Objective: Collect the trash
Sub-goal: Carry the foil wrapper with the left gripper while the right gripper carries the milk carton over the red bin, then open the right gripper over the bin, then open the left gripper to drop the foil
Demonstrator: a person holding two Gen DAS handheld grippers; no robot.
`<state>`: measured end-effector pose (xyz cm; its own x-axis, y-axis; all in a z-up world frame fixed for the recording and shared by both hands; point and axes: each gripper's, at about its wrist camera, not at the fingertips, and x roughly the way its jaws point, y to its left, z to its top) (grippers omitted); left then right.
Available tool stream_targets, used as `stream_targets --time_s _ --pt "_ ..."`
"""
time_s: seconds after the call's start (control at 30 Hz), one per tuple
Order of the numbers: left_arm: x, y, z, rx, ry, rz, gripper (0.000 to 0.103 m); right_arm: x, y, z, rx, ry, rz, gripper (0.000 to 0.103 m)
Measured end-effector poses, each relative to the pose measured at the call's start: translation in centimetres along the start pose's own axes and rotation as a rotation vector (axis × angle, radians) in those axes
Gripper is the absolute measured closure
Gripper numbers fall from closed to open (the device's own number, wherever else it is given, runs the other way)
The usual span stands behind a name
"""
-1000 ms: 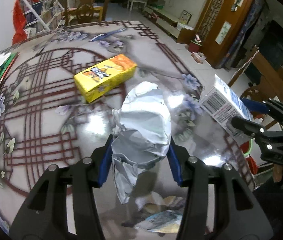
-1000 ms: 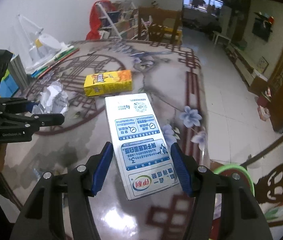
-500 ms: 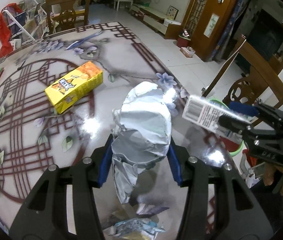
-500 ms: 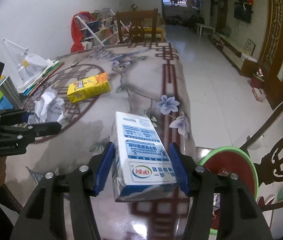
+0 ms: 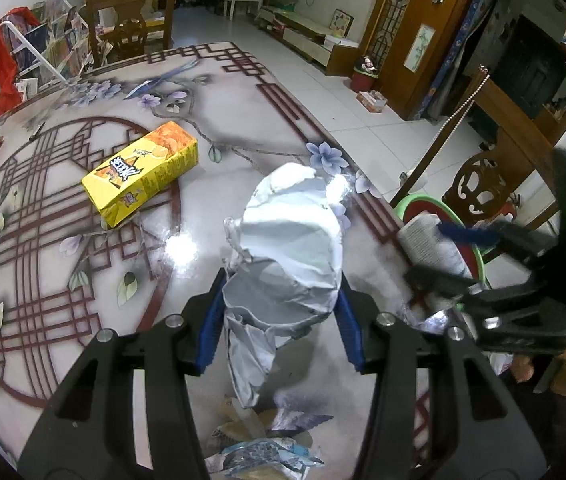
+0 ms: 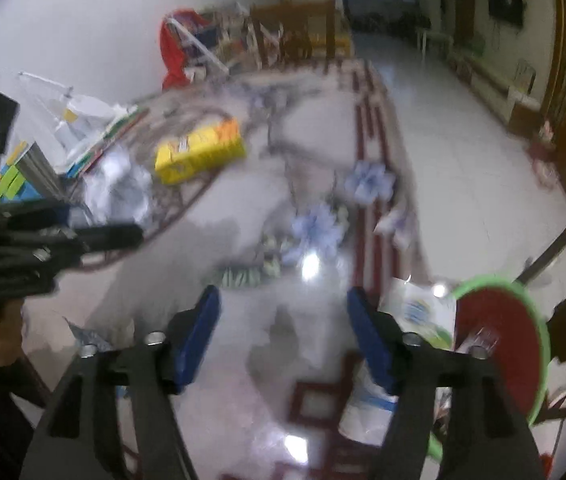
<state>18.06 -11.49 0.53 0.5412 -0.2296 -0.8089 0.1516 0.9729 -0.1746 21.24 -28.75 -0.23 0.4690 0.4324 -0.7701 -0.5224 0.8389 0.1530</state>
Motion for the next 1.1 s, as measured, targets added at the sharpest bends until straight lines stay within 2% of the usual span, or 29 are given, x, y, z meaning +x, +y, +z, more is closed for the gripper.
stream_targets --time_s 0.03,0.07,0.2,0.3,0.4,0.57,0.73,0.87,1.1 --pt "0.0 0.1 0.0 0.0 0.0 -0.001 0.055 -0.6 -0.6 0.2 0.024 -0.019 -0.044 0.019" --pt "-0.1 0.1 -0.1 0.0 0.0 0.0 0.055 -0.8 -1.9 0.1 0.075 -0.019 -0.076 0.017" --pt "-0.1 0.1 0.0 -0.007 -0.004 -0.006 0.055 -0.9 -5.8 -0.6 0.199 0.023 -0.113 0.017" --pt "-0.2 0.3 -0.1 -0.005 -0.006 -0.01 0.055 -1.5 -7.2 -1.3 0.219 0.042 -0.159 0.017" --pt "-0.2 0.3 -0.1 -0.002 -0.005 -0.014 0.055 -2.3 -8.8 -1.8 0.303 0.021 -0.091 0.017" --pt "0.0 -0.5 -0.1 0.013 0.001 -0.052 0.055 -2.3 -8.7 -1.7 0.295 0.03 -0.109 0.016" --pt "0.8 -3.5 0.4 0.07 0.013 -0.112 0.055 -2.6 -9.4 -1.7 0.309 0.024 -0.106 0.012" --pt "2.1 -7.7 0.9 0.154 0.027 -0.166 0.055 -3.2 -10.3 -1.9 0.32 0.016 -0.123 0.012" --pt "5.7 -14.2 1.9 0.227 0.075 -0.257 0.055 -6.4 -14.9 -2.9 0.412 -0.04 -0.17 0.011"
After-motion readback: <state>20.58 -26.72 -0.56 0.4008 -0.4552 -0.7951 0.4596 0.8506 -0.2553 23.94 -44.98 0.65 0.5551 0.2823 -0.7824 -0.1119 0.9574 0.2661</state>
